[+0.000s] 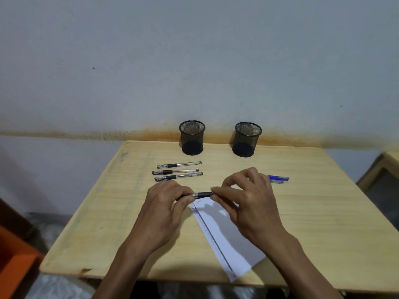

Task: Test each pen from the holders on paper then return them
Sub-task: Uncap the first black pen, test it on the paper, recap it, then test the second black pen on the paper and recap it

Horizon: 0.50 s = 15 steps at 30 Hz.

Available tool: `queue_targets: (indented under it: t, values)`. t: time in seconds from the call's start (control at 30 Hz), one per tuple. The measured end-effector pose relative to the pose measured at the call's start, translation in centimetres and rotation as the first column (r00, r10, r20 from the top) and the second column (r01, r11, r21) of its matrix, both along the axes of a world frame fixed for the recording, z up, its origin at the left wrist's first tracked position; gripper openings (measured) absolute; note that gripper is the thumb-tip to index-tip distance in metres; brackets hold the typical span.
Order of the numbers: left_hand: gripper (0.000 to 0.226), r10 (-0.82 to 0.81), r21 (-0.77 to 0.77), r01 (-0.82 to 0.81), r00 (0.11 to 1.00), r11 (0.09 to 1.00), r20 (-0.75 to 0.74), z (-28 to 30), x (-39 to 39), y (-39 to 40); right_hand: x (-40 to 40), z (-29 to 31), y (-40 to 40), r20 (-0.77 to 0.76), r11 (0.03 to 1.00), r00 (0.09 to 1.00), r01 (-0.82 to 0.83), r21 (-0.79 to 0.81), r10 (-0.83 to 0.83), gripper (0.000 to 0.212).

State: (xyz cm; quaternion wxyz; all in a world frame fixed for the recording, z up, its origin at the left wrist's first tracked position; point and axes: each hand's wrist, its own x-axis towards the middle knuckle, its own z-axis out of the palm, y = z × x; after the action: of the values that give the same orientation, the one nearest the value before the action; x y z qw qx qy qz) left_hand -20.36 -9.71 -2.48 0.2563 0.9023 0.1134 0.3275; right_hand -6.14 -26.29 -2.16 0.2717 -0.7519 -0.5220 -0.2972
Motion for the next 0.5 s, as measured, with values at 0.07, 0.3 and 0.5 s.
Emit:
queue_targets:
  t: [0.07,0.3,0.5]
  values:
    - [0.024,-0.001,0.018,0.001,1.000,1.000,0.002,-0.4,0.3,0.4,0.4,-0.3,0.3,0.014,0.998,1.000,0.012,-0.056,-0.011,0.011]
    - [0.048,0.302,0.002,-0.305,0.942,0.952,-0.145,-4.1,0.7,2.6,1.7,-1.4,3.1,-0.392,0.971,0.890,0.184,-0.155,-0.231,0.007]
    - [0.062,0.397,0.133,-0.375,0.848,0.918,-0.350,-8.5,0.0,4.7,4.9,-1.7,9.4,-0.742,0.873,0.482,0.388,-0.296,-0.466,0.019]
